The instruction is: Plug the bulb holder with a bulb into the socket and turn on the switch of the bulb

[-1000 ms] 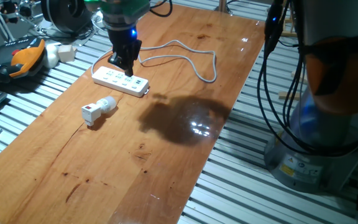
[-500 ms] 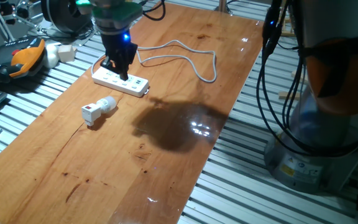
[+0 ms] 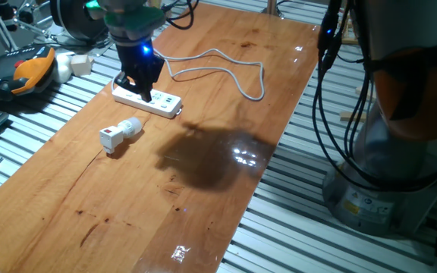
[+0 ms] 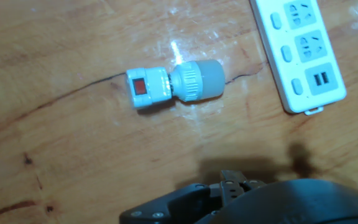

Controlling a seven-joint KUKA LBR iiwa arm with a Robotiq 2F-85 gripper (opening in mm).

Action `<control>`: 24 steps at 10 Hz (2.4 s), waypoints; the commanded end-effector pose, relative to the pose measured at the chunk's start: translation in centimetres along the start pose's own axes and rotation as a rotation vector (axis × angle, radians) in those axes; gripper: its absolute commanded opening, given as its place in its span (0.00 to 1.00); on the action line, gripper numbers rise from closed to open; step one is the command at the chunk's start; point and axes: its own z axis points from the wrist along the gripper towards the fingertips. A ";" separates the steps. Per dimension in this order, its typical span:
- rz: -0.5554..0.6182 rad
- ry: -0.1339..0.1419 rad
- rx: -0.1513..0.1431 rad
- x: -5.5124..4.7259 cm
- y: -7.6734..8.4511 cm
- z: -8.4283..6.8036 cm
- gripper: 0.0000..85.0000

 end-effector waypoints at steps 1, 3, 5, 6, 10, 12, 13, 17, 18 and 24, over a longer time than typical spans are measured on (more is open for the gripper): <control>-0.001 0.001 -0.004 0.1 0.1 0.2 0.00; -0.004 0.012 -0.016 0.2 0.5 0.2 0.00; -0.011 0.014 -0.025 0.1 0.4 0.4 0.00; -0.017 0.007 -0.014 0.1 0.4 0.4 0.00; -0.048 0.056 -0.017 0.1 0.4 0.4 0.00; -0.069 0.049 0.011 0.1 0.4 0.4 0.00; -0.089 0.042 0.016 0.1 0.4 0.4 0.00; -0.045 0.011 0.039 0.1 0.4 0.4 0.00; 0.040 0.028 0.018 0.1 0.4 0.4 0.00; 0.232 0.022 -0.026 -1.8 1.9 2.7 0.00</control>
